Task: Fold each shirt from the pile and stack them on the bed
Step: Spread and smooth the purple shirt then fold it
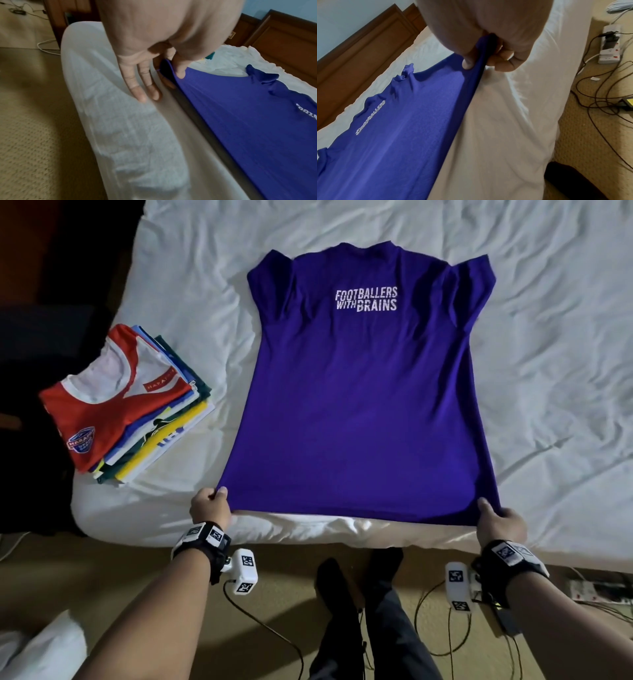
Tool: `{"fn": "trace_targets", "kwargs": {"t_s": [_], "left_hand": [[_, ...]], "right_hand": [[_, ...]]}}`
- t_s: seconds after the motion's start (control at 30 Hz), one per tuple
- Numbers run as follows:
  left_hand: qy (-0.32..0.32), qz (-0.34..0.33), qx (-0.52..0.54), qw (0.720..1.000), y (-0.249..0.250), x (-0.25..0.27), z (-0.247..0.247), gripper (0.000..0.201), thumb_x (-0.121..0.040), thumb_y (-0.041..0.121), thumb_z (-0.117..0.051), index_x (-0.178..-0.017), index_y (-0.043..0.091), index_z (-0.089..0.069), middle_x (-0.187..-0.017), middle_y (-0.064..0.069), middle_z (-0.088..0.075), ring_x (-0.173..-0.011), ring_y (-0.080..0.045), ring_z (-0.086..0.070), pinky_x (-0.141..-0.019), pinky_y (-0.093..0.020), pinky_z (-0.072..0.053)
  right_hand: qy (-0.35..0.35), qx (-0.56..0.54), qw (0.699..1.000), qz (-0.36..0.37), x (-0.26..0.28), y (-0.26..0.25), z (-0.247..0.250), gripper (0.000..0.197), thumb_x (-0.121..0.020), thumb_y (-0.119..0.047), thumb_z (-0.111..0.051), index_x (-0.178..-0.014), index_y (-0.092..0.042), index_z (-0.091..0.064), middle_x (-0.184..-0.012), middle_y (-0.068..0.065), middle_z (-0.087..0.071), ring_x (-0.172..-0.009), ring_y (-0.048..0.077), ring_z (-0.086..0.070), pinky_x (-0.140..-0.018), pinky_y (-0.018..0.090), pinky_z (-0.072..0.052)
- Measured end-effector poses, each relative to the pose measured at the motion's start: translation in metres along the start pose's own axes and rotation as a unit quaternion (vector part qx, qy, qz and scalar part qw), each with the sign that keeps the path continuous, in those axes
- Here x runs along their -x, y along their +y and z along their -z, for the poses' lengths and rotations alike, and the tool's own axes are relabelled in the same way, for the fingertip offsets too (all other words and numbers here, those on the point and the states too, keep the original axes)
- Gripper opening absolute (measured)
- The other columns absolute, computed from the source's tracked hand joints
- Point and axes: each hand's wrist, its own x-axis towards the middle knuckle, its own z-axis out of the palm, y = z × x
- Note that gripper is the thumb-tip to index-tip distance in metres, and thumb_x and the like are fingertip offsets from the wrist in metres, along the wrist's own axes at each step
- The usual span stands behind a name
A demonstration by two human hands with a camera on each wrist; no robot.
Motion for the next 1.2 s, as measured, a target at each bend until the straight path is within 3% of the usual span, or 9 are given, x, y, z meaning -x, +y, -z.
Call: {"fn": "trace_targets", "kwargs": {"t_s": [0.13,0.23,0.37,0.47,0.67,0.87,0.93,1.07,1.2], "left_hand": [[0.019,-0.065,-0.129,0.989,0.024,0.019,0.000,0.031,-0.100,0.025,-0.059,-0.120,0.002,-0.062,-0.125,-0.023,-0.060,-0.114,-0.041,-0.056,-0.097,-0.049,-0.047],[0.052,-0.209,-0.259,0.942,0.044,0.048,-0.029,0.051,-0.098,0.031,-0.059,-0.141,0.008,-0.046,-0.151,-0.024,-0.035,-0.136,-0.044,-0.036,-0.108,-0.058,-0.036],[-0.064,-0.499,-0.323,0.801,0.065,0.101,-0.110,0.066,-0.100,0.038,-0.045,-0.158,0.011,-0.032,-0.167,-0.023,-0.017,-0.153,-0.044,-0.020,-0.117,-0.063,-0.024],[-0.130,-0.570,-0.385,0.714,0.066,0.109,-0.149,0.067,-0.102,0.049,-0.026,-0.164,0.025,-0.017,-0.171,-0.015,-0.003,-0.158,-0.036,-0.008,-0.123,-0.063,-0.016],[-0.048,-0.491,-0.424,0.759,0.041,0.031,-0.122,0.071,-0.101,0.065,-0.020,-0.164,0.034,-0.010,-0.172,-0.011,-0.006,-0.158,-0.034,-0.008,-0.126,-0.057,-0.004],[-0.004,-0.350,-0.439,0.828,0.063,-0.007,-0.090,0.075,-0.102,0.059,-0.009,-0.165,0.018,-0.007,-0.170,-0.016,0.008,-0.158,-0.035,0.005,-0.122,-0.064,-0.002],[-0.013,-0.435,-0.397,0.808,0.095,0.009,-0.114,0.073,-0.103,0.055,-0.021,-0.164,0.017,-0.009,-0.170,-0.019,0.004,-0.158,-0.038,0.003,-0.123,-0.065,-0.001],[-0.117,-0.579,-0.395,0.703,0.141,0.040,-0.183,0.073,-0.101,0.061,-0.019,-0.165,0.030,0.000,-0.171,-0.011,0.012,-0.158,-0.032,0.008,-0.125,-0.060,-0.001],[-0.073,-0.521,-0.425,0.736,0.142,-0.008,-0.188,0.074,-0.100,0.067,-0.020,-0.165,0.031,-0.011,-0.172,-0.010,-0.002,-0.158,-0.032,-0.011,-0.125,-0.058,-0.006]], "right_hand": [[0.054,0.067,0.996,0.006,0.015,-0.013,0.001,0.052,-0.088,-0.043,-0.071,-0.128,-0.013,-0.055,-0.131,0.017,-0.059,-0.123,0.039,-0.054,-0.107,0.048,-0.040],[0.081,0.108,0.980,0.145,0.040,-0.029,-0.023,0.066,-0.089,-0.041,-0.062,-0.144,-0.013,-0.040,-0.154,0.017,-0.037,-0.143,0.038,-0.032,-0.115,0.052,-0.025],[-0.026,0.201,0.869,0.451,0.085,-0.052,-0.089,0.056,-0.099,-0.037,-0.044,-0.152,-0.019,-0.038,-0.167,0.009,-0.024,-0.156,0.031,-0.013,-0.123,0.048,-0.011],[-0.096,0.285,0.790,0.534,0.096,-0.063,-0.133,0.060,-0.103,-0.047,-0.026,-0.159,-0.026,-0.030,-0.170,0.007,-0.012,-0.158,0.028,-0.001,-0.126,0.048,-0.004],[-0.031,0.364,0.811,0.457,0.034,-0.038,-0.121,0.069,-0.100,-0.067,-0.012,-0.162,-0.037,-0.014,-0.171,0.002,-0.008,-0.157,0.026,-0.006,-0.126,0.048,0.002],[-0.004,0.357,0.894,0.271,0.005,-0.062,-0.088,0.085,-0.092,-0.070,0.002,-0.164,-0.025,-0.002,-0.170,0.011,0.011,-0.157,0.029,0.011,-0.124,0.054,0.007],[-0.010,0.354,0.861,0.365,0.013,-0.088,-0.103,0.080,-0.097,-0.065,-0.008,-0.164,-0.022,-0.007,-0.170,0.013,0.005,-0.157,0.032,0.007,-0.124,0.052,0.010],[-0.111,0.357,0.757,0.536,0.020,-0.134,-0.156,0.069,-0.102,-0.060,-0.017,-0.163,-0.031,-0.008,-0.171,0.006,0.002,-0.157,0.028,0.006,-0.125,0.047,0.007],[-0.095,0.389,0.788,0.467,-0.021,-0.137,-0.161,0.069,-0.099,-0.068,-0.006,-0.162,-0.039,0.000,-0.171,0.000,0.005,-0.158,0.024,0.005,-0.126,0.048,0.006]]}}
